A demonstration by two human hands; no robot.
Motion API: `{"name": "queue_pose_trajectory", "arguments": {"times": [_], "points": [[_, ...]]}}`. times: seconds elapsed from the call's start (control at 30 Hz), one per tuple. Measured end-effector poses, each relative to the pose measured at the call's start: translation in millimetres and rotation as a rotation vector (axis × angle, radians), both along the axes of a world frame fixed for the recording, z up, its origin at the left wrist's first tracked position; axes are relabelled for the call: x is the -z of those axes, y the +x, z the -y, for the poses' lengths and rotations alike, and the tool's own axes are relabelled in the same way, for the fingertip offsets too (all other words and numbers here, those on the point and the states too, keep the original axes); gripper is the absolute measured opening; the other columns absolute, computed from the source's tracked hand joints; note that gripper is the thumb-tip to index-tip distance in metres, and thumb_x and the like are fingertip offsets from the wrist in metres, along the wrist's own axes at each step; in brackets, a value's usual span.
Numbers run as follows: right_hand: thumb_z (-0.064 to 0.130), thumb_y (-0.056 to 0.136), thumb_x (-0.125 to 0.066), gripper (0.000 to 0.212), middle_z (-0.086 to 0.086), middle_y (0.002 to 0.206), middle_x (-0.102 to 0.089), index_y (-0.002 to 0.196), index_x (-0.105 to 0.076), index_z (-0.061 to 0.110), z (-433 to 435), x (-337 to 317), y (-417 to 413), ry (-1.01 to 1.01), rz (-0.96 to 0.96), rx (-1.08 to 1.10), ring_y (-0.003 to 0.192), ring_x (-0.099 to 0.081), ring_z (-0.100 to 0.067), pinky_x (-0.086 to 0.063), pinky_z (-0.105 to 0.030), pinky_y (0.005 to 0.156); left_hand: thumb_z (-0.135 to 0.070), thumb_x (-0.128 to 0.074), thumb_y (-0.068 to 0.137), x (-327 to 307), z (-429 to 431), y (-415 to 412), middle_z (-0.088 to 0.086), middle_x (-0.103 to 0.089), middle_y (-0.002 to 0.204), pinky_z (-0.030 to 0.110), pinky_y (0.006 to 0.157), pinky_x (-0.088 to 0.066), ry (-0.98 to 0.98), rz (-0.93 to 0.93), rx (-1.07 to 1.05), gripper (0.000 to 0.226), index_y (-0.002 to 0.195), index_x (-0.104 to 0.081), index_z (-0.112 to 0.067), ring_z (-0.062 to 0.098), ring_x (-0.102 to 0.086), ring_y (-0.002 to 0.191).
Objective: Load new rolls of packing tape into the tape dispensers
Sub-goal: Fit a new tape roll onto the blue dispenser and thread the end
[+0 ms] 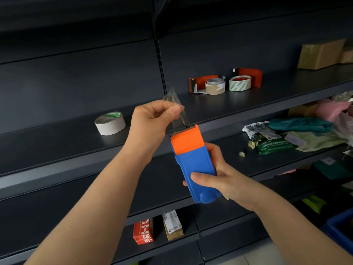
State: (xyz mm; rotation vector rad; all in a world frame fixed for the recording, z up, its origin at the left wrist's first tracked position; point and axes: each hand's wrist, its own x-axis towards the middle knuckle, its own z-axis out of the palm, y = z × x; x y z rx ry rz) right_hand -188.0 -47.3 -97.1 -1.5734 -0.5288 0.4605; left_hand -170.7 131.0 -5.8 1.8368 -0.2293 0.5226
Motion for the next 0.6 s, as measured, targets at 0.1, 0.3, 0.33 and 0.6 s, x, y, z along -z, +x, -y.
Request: {"name": "queue_pose_trajectory", "arguments": {"times": [0.1, 0.3, 0.33, 0.6], "points": [[0.019, 0.087, -0.068, 0.066, -0.007, 0.124, -0.063, 0.136, -0.026, 0.033, 0, -2, 0, 0.067, -0.018, 0.013, 0.103, -0.07, -0.029, -0.056, -0.037, 0.092, -0.015, -0.062, 0.094, -2, 5, 3, -0.018, -0.073, 0.079, 0.003, 0.066, -0.045, -0.001, 0.005, -0.003, 0.018, 0.082, -0.072, -0.023, -0.01, -0.065, 0.079], [0.011, 0.087, -0.071, 0.075, 0.012, 0.128, -0.058, 0.134, -0.028, 0.052, 19, -12, 24, -0.087, 0.294, 0.215, 0.112, -0.061, -0.004, -0.051, -0.034, 0.098, -0.016, -0.059, 0.095, -16, 13, 11, -0.023, -0.073, 0.082, 0.002, 0.065, -0.045, -0.024, 0.012, 0.044, 0.017, 0.088, -0.072, -0.026, -0.013, -0.064, 0.083], [0.012, 0.086, -0.071, 0.078, 0.013, 0.128, -0.058, 0.136, -0.028, 0.052, 24, -18, 30, -0.132, 0.352, 0.242, 0.112, -0.061, -0.004, -0.05, -0.036, 0.099, -0.015, -0.059, 0.095, -19, 13, 12, -0.023, -0.073, 0.084, 0.003, 0.067, -0.046, -0.026, 0.024, 0.055, 0.018, 0.09, -0.071, -0.025, -0.013, -0.064, 0.085], [0.016, 0.085, -0.071, 0.091, 0.012, 0.156, -0.032, 0.152, -0.018, 0.046, 54, -88, 111, -0.563, 0.719, 0.297, 0.139, -0.037, -0.013, -0.034, -0.03, 0.108, -0.006, -0.057, 0.095, -23, 1, 37, -0.026, -0.071, 0.082, 0.017, 0.081, -0.045, -0.105, 0.032, -0.022, 0.024, 0.083, -0.068, -0.024, -0.015, -0.061, 0.079]]}}
